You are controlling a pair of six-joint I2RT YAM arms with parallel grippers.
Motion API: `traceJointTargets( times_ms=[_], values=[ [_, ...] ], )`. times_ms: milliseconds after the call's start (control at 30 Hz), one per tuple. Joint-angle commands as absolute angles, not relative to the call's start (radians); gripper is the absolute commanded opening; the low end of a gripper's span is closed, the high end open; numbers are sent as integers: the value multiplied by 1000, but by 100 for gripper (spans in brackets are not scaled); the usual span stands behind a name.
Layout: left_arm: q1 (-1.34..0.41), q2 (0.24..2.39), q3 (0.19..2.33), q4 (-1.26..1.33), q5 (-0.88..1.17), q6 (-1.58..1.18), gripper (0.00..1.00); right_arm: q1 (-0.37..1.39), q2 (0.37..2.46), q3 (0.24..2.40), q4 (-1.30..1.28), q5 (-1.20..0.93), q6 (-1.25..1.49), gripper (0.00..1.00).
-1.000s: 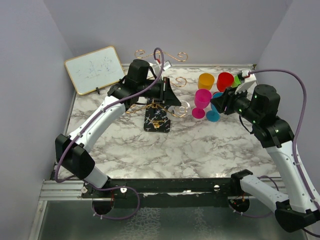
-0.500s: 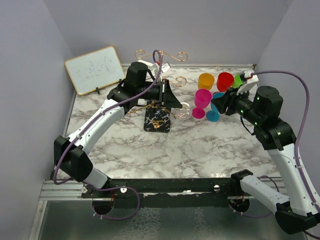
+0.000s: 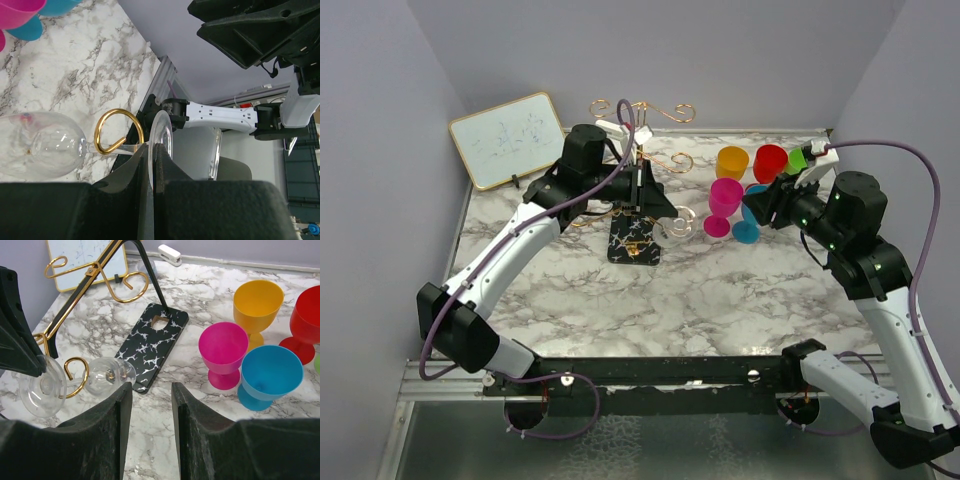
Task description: Take the wine glass off the wine glass rack
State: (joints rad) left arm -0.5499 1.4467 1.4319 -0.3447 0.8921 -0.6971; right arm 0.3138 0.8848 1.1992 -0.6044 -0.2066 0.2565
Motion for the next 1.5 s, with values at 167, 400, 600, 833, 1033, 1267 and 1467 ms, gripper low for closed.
traceJointTargets(
  times_ms=[167,400,600,833,1033,1267,1467],
  values=[
    [-473,1393,1440,-358,854,-664,0,310,879,1193,-571,-212,266,37],
    [-439,1414,1457,-269,836,-723,0,310,880,1183,-559,-219,273,37],
    [-423,1443,1454,-118,851,-809,0,310,882,1170,-557,-216,276,37],
    [-391,1452,1506,-3,888,-887,0,310,903,1172,-552,-193,286,36],
    [-382,1428,1605,-17,886,-927,0,310,938,1187,-537,-213,288,36],
    [-383,1345,1607,26,901,-1043,0,310,987,1230,-527,-249,300,36],
    [-381,1272,1597,88,909,-1128,0,310,1027,1265,-480,-342,318,36]
  ],
)
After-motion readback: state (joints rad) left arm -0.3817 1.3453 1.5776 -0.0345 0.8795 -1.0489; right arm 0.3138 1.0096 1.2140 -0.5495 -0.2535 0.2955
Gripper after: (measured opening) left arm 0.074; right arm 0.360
